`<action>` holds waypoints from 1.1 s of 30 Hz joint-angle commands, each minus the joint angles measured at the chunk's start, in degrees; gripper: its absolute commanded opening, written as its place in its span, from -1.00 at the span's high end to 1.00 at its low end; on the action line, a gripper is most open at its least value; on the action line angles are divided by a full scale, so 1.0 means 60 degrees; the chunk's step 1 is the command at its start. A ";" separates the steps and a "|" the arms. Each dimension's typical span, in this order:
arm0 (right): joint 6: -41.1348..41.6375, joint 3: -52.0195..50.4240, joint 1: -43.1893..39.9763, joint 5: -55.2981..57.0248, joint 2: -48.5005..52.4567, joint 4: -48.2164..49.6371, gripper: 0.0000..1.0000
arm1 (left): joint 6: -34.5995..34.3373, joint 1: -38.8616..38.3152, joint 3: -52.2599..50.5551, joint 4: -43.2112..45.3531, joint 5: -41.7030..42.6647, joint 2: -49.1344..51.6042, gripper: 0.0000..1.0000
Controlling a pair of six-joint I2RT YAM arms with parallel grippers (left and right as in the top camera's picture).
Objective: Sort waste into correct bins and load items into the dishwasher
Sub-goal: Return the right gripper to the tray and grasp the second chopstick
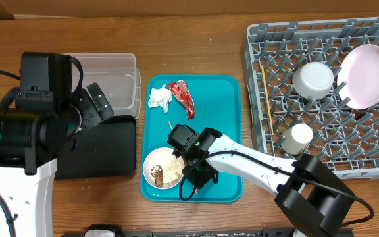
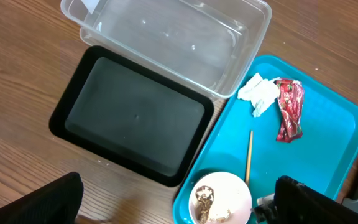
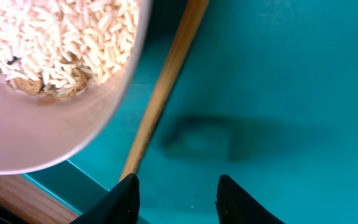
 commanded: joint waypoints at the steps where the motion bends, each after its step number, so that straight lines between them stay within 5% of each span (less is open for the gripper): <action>1: -0.0168 -0.0025 0.0087 -0.0106 0.0022 0.0029 0.14 | -0.0091 0.0040 0.0066 0.0018 -0.0131 0.0033 -1.00; 9: -0.0397 -0.0321 0.0823 0.1147 0.0095 0.0248 0.03 | -0.0091 0.0040 0.0066 0.0018 -0.0131 0.0033 -1.00; 22: -0.0007 -0.0758 0.1071 0.2586 0.0222 0.0962 0.14 | -0.0091 0.0040 0.0066 0.0022 -0.0127 0.0036 -1.00; 25: 0.0000 -0.0739 0.1071 0.2685 0.0222 0.0933 0.27 | -0.0087 0.0040 0.0066 0.0018 -0.0127 0.0033 -1.00; 27: 0.0062 -0.0736 0.1016 0.2739 0.0222 0.1005 0.63 | -0.0091 0.0040 0.0066 0.0018 -0.0131 0.0033 -1.00; 33: 0.0153 -0.0729 0.0739 0.2758 0.0222 0.1020 0.88 | -0.0087 0.0040 0.0066 0.0018 -0.0131 0.0033 -1.00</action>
